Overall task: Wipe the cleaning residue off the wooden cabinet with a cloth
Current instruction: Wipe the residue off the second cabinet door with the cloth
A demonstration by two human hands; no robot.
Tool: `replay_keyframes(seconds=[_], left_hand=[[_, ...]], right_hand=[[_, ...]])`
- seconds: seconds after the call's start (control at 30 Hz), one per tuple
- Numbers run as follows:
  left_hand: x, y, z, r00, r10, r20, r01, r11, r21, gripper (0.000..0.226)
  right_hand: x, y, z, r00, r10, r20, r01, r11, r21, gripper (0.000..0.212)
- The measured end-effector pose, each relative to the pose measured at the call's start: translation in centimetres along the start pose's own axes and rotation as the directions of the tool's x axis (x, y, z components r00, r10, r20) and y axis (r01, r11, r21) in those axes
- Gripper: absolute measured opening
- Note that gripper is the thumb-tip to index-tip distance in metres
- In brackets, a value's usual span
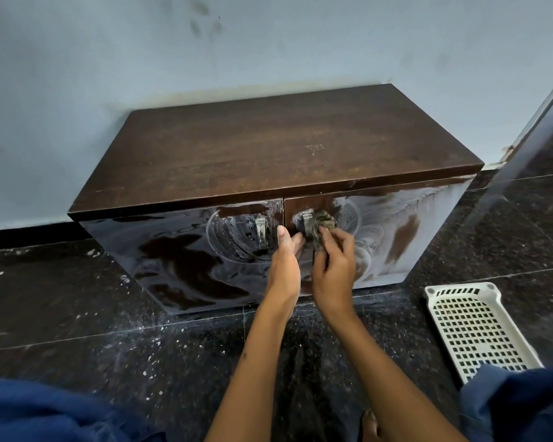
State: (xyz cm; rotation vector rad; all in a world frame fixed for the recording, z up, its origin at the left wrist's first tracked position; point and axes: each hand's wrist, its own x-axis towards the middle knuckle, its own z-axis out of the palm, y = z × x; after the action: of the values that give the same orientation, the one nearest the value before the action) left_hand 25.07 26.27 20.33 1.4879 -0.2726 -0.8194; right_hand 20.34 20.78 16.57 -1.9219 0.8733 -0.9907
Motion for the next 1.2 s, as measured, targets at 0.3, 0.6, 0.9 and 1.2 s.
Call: replay_keyframes(seconds=[0.3, 0.6, 0.9, 1.2], left_hand=[[0.4, 0.2, -0.1, 0.999, 0.008, -0.031, -0.007, 1.000, 0.014, 0.070], [-0.3, 0.6, -0.4, 0.999, -0.012, -0.031, 0.011, 0.999, -0.036, 0.069], [-1.6, 2.5, -2.9, 0.936, 0.114, -0.334, -0.161, 0.980, -0.116, 0.067], [-1.9, 2.4, -3.7, 0.935, 0.157, -0.317, -0.175, 0.984, -0.027, 0.067]], right_hand=[[1.6, -2.7, -0.2, 0.993, -0.025, -0.117, 0.038, 0.993, 0.114, 0.033], [0.2, -2.1, 0.9, 0.995, -0.025, -0.095, 0.040, 0.988, 0.150, 0.037], [-1.3, -3.4, 3.9, 0.970, -0.237, 0.059, 0.225, 0.960, 0.169, 0.048], [-4.9, -2.1, 4.8, 0.967, 0.210, 0.147, -0.237, 0.951, 0.197, 0.046]])
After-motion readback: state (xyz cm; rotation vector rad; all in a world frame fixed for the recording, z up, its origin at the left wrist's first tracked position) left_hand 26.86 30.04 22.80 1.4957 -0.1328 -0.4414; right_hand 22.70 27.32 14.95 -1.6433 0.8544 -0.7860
